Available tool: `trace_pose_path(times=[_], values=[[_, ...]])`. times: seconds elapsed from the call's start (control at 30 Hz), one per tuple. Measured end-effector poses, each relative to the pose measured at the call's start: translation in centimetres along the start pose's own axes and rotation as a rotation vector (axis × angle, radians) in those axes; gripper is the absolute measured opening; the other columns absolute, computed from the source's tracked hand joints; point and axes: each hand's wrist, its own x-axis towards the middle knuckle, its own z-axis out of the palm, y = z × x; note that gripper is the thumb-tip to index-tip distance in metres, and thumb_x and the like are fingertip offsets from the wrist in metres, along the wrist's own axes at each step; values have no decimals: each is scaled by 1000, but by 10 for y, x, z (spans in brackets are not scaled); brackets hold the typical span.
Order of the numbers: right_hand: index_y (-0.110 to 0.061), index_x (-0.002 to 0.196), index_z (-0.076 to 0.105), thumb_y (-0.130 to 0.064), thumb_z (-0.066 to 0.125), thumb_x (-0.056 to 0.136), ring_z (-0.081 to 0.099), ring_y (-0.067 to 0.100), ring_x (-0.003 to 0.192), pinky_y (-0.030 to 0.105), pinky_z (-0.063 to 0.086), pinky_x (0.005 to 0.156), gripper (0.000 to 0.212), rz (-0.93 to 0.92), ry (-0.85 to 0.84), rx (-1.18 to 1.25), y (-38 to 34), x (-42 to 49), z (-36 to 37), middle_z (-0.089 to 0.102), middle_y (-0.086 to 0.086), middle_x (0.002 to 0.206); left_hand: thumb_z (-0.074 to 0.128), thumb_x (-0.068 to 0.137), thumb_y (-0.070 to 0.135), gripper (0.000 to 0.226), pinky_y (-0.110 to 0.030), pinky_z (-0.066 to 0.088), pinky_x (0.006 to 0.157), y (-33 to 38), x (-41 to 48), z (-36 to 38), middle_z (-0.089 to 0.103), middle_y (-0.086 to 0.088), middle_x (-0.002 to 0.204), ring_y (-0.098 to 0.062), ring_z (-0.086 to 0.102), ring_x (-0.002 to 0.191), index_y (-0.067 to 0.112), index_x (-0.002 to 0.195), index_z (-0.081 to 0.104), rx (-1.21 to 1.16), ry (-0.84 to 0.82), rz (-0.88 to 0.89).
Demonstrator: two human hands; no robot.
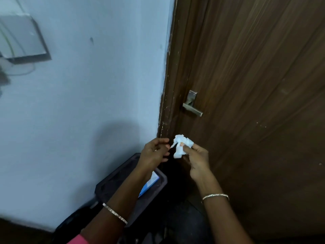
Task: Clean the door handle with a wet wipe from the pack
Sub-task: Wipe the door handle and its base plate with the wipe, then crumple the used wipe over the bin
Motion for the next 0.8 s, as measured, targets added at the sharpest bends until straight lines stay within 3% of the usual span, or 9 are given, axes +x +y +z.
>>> trace_pose_path(times=[0.13,0.2,0.27,0.33,0.43,0.57,0.67,0.8], values=[[0,100,75,1,71,86,72,29,72,35,62,65,15,83,-127,-37,39,-50,18,77,20,91,71,90,16,32,-27,59,70,-23,-38,-30,67,-6,117,-20,69,102,29,118,66,-81,-13,15],[2,102,75,1,72,85,72,25,72,29,60,61,17,78,-195,-102,58,-70,26,76,21,96,74,87,20,41,-40,59,87,-35,-55,-47,67,-8,123,-25,66,112,23,126,64,-75,10,8],[3,102,75,0,74,84,71,26,77,35,62,68,18,56,-239,-183,72,-84,31,76,23,100,75,85,19,45,-48,54,98,-46,-71,-63,68,-12,125,-29,66,114,15,128,63,-48,62,0],[-1,93,77,0,76,81,73,32,87,45,61,85,12,49,-275,-226,84,-95,34,76,23,101,75,85,16,35,-49,55,96,-54,-89,-76,71,-15,118,-30,68,109,13,119,68,-31,131,-3],[1,98,76,1,75,83,73,34,97,44,59,92,15,93,-340,-265,110,-115,36,77,21,101,76,84,12,26,-46,58,89,-70,-126,-97,75,-17,105,-33,70,103,9,109,73,17,267,-12],[8,108,70,8,69,85,72,33,94,41,57,89,22,169,-424,-266,158,-145,39,76,22,100,75,86,9,25,-47,58,83,-94,-181,-122,75,-22,102,-35,72,95,2,109,71,6,411,-75],[0,103,73,5,70,85,72,30,90,41,59,87,19,230,-470,-317,200,-172,46,76,20,101,76,85,8,26,-49,58,84,-114,-220,-147,75,-22,100,-36,71,97,0,109,70,-17,512,-155],[-7,93,75,5,69,86,73,19,78,28,61,70,16,316,-533,-382,250,-202,63,77,12,90,78,82,8,22,-51,58,88,-142,-256,-187,76,-21,96,-35,73,94,-1,101,72,-24,611,-254]])
